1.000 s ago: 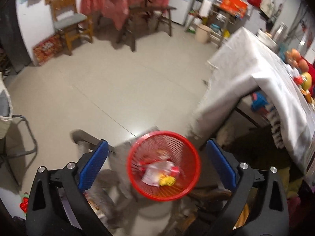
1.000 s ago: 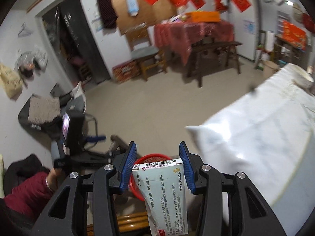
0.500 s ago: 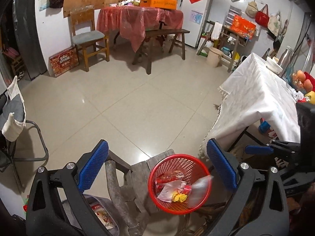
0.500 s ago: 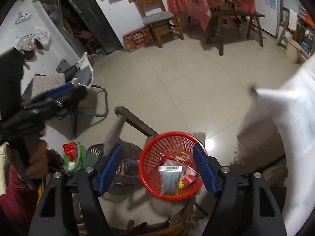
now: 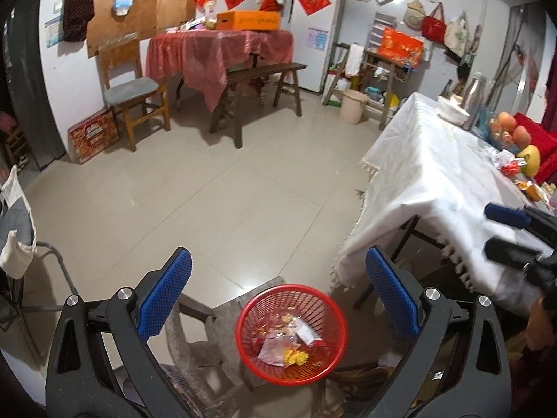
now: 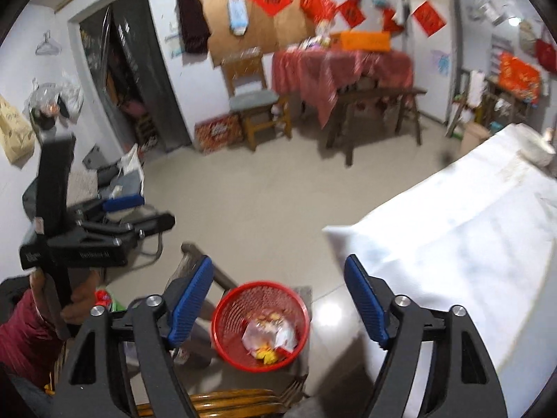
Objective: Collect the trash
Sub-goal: 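Move both grippers back over the remaining trash on the table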
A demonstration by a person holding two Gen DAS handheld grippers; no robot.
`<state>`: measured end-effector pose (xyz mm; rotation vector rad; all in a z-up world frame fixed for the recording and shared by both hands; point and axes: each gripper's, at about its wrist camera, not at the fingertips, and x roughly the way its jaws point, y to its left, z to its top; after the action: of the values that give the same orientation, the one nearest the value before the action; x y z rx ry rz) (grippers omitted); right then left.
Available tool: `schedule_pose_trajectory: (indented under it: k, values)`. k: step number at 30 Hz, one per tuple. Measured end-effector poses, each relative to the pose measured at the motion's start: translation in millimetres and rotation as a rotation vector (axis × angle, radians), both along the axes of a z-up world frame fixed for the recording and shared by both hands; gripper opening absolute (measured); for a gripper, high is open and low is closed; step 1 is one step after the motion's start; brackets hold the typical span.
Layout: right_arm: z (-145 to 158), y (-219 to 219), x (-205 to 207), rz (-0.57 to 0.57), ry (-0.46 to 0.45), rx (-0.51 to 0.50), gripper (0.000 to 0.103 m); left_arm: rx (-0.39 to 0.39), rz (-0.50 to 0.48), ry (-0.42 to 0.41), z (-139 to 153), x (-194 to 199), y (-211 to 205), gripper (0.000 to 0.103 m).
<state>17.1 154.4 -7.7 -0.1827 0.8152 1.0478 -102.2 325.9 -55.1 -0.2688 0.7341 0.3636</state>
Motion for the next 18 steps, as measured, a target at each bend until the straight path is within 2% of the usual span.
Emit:
schedule_pose_trajectory:
  k: [2,8,11,18]
  values:
    - [11,-18,3,-0.040,-0.023,0.031,0.086,0.008,-0.018,-0.011,5,3,-8,0.096]
    - [37,-88,13,-0.181,-0.102,0.077,0.093,0.054,-0.092,-0.051,30,17,-48,0.096]
    - [45,-138,21,-0.283,-0.142,0.100,0.094,0.068,-0.147,-0.073,42,29,-75,0.096]
    - [39,-257,48,-0.553,-0.206,0.090,0.097,0.063,-0.322,-0.093,53,82,-155,0.096]
